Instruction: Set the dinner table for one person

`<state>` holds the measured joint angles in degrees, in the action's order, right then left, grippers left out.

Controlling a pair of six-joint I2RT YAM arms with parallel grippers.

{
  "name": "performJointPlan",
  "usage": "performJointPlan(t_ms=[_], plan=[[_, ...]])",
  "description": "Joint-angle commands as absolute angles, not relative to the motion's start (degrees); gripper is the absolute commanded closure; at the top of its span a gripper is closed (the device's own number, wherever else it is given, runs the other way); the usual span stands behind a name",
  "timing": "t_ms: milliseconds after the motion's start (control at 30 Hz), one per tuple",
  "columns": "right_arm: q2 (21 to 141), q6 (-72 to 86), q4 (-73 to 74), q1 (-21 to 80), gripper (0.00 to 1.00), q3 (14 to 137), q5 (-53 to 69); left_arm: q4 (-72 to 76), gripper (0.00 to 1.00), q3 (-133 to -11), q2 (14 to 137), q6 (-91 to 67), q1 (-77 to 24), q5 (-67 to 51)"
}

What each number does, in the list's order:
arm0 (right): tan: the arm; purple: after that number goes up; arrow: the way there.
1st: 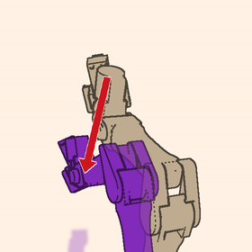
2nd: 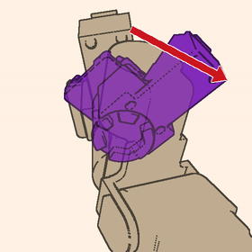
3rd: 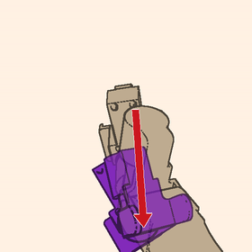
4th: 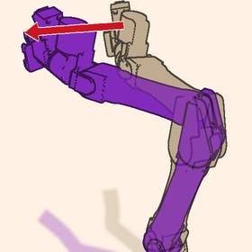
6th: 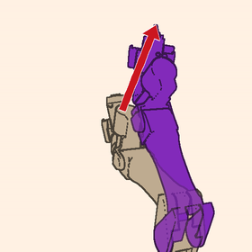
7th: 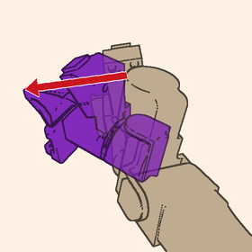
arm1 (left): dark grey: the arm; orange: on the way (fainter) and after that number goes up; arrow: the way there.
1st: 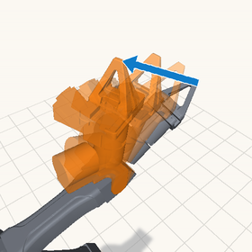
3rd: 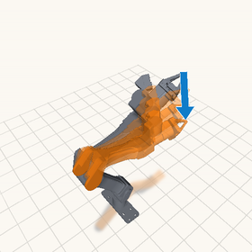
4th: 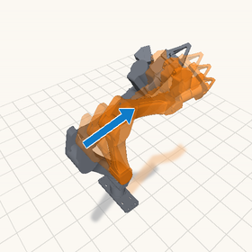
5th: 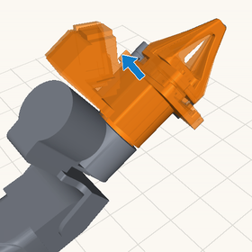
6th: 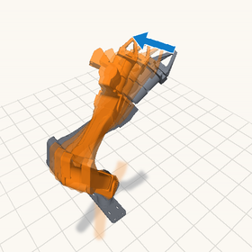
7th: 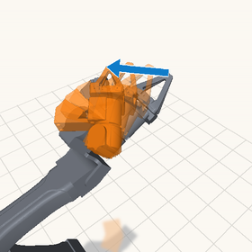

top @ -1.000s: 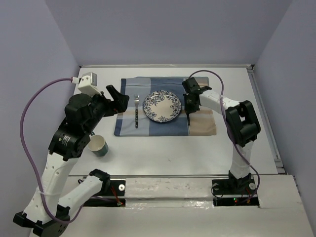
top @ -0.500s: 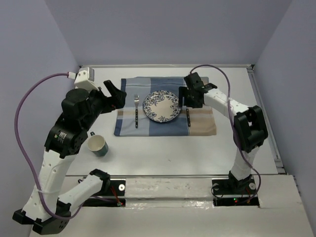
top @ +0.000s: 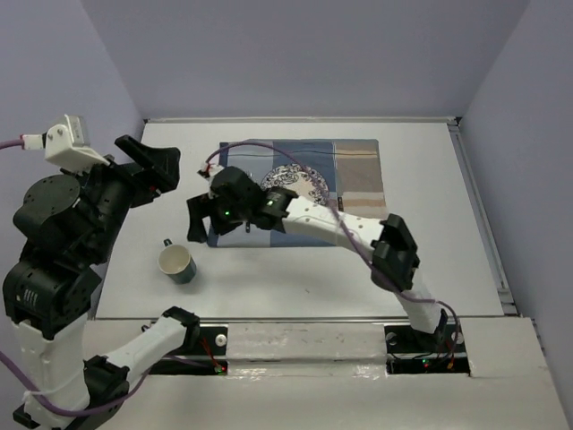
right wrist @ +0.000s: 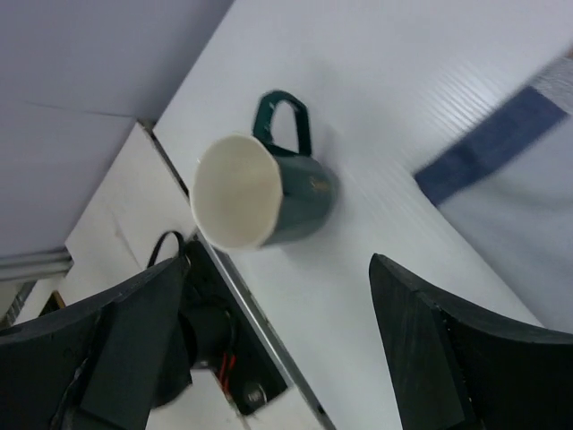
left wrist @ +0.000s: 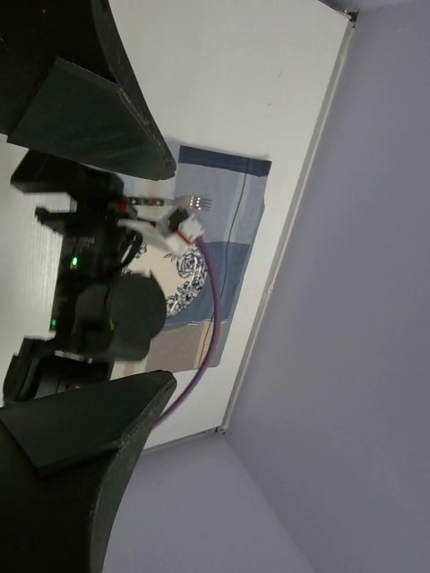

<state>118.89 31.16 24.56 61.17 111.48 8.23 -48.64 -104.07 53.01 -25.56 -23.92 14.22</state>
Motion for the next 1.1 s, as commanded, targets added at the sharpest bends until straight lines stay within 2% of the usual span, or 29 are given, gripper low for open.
performJointPlan(t_ms=[0,133,200,333,400,433,533,700,800,900,933,1067], plan=[[129.18,33.39,22.58,64.07,0.09,125.31,10.90,-52.82,0.01,-104.42,51.16,-26.98,-23.82,14.24],[137.36,33.66,26.35,66.09,0.09,135.51,6.61,-53.08,0.01,-103.53,49.40,-27.51,-23.73,12.39],[139.47,33.31,27.07,66.09,0.11,135.62,5.10,-53.26,0.01,-103.62,48.35,-27.33,-23.82,12.22],[140.36,33.39,28.04,67.76,0.25,133.42,2.64,-53.35,0.01,-102.40,46.85,-26.55,-23.82,11.87],[140.19,33.83,28.04,68.46,0.41,132.81,2.55,-52.91,0.01,-101.78,46.32,-26.28,-23.82,11.34],[139.40,34.36,27.95,68.47,0.60,132.37,2.20,-52.39,0.01,-101.08,45.97,-26.11,-23.82,10.99],[136.43,35.24,27.95,68.47,1.00,132.71,0.89,-51.07,0.01,-99.85,45.44,-26.02,-23.82,10.64],[126.85,35.24,27.95,64.45,1.00,130.97,-6.76,-49.49,0.01,-98.88,45.79,-25.84,-23.82,9.85],[117.56,30.97,27.95,60.05,1.00,124.12,-12.53,-48.26,0.01,-96.96,46.14,-25.66,-23.82,8.44],[108.67,26.46,27.95,49.08,1.00,115.51,-14.86,-45.71,0.01,-93.97,45.01,-26.28,-23.82,7.39],[107.07,25.59,28.04,42.17,1.00,113.84,-14.77,-43.96,0.01,-91.87,44.91,-26.54,-23.82,7.03],[104.33,18.92,28.83,26.42,1.00,109.78,-16.52,-40.35,0.01,-87.28,44.91,-25.85,-23.82,6.33]])
